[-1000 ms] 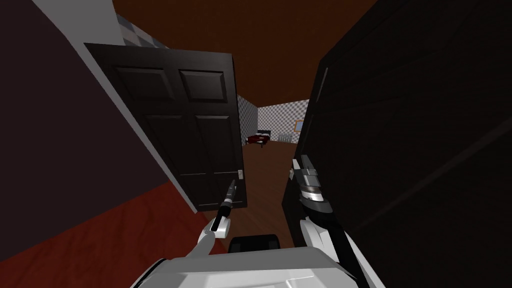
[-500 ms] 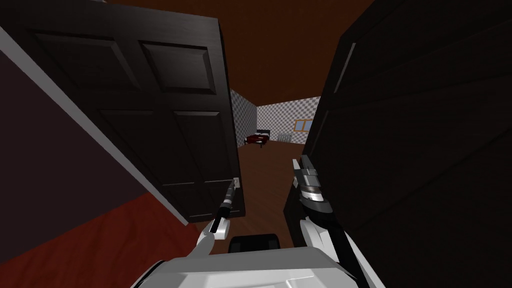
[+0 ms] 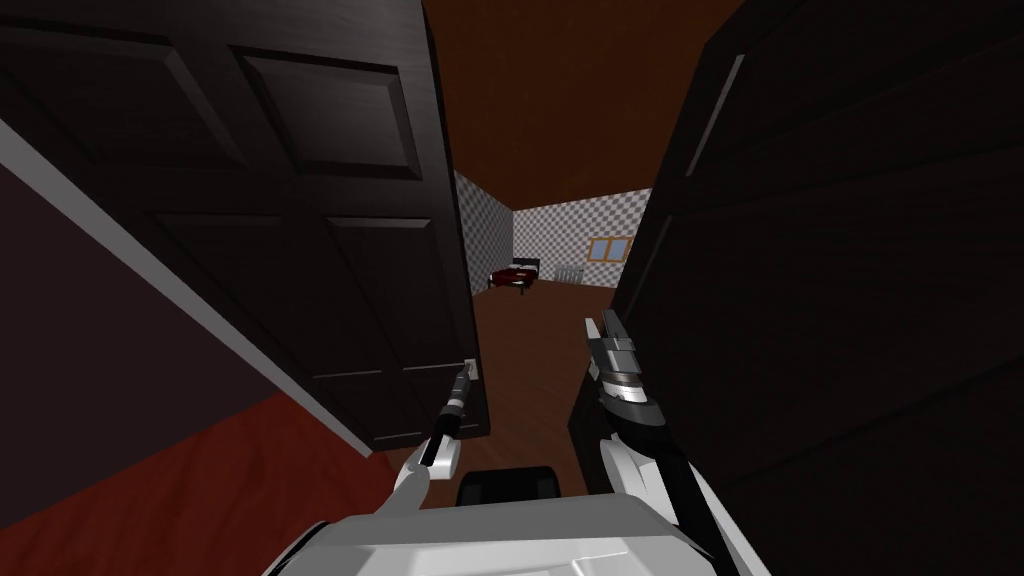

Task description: Push the door open

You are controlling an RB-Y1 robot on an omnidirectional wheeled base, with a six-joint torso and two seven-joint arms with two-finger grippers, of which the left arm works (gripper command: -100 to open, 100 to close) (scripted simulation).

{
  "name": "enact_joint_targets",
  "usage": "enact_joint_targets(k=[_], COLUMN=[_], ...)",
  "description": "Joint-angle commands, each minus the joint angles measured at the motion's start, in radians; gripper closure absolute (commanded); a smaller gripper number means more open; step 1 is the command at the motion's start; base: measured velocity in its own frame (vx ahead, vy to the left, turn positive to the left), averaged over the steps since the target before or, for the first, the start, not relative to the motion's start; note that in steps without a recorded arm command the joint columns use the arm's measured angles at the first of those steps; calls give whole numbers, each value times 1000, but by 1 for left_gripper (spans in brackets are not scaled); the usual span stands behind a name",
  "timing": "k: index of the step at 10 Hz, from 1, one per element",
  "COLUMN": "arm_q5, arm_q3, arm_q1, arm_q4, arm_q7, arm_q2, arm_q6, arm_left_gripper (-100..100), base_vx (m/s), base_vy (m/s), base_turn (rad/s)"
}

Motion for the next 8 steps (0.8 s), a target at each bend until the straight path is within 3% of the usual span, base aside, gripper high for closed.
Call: enact_joint_targets(k=[1,3,4,6,8], arm_q5=[0,0,10,14,31], arm_q3=[0,0,16,24,54], arm_q1=[1,1,1,-1,-5], arm_q4=[0,0,3,19,3], arm_q7=[1,1,-19,-28,-60], arm_q2=[0,0,6,8,3], arm_q6=[-1,-1,3,4,5], arm_left_gripper=[100,100,100,100,100], base_vx=[-17,-5,95,163,191], base_vy=[1,-1,-5,-23,-29], base_turn=[2,1,71,56,129])
